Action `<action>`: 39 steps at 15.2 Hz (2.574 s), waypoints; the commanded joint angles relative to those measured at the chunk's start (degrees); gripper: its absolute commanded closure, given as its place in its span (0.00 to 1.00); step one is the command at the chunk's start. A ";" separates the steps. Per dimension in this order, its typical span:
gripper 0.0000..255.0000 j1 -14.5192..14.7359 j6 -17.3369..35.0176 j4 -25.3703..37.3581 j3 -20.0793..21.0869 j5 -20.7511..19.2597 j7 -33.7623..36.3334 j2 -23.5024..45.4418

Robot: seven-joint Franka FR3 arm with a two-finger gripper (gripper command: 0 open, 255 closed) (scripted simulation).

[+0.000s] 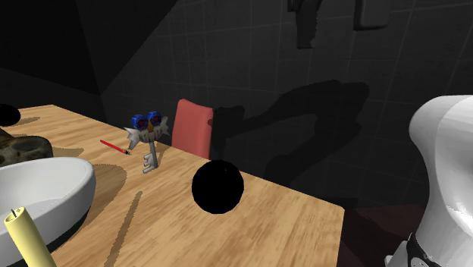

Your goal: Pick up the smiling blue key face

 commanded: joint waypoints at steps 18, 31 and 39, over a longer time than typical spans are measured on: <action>0.00 4.03 15.57 7.91 -21.49 -13.32 -40.63 22.80; 0.00 4.27 24.82 29.24 -30.82 -3.15 -73.28 53.87; 0.00 2.01 28.70 32.45 -29.92 0.54 -79.22 61.44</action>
